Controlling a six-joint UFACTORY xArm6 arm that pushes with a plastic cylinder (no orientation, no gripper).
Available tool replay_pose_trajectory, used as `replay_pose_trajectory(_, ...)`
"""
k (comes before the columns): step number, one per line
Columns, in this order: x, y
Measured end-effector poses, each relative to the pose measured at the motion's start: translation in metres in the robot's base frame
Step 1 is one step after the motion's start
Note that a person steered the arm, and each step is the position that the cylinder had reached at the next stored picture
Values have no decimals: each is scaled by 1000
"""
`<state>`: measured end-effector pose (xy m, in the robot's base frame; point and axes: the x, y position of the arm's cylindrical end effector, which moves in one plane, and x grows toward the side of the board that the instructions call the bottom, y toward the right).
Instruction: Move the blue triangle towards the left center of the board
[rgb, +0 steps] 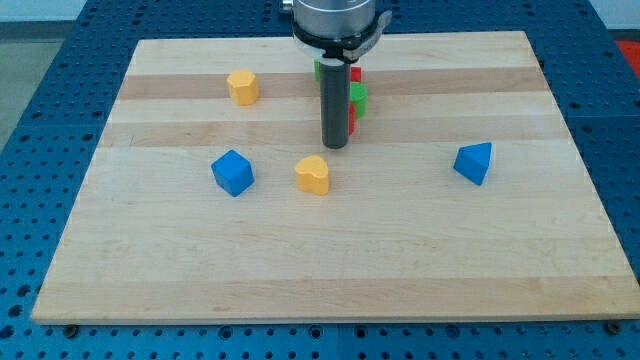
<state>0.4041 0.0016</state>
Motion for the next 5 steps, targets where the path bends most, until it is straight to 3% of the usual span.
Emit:
replay_pose_trajectory(2,23,24)
replay_pose_trajectory(5,11,57)
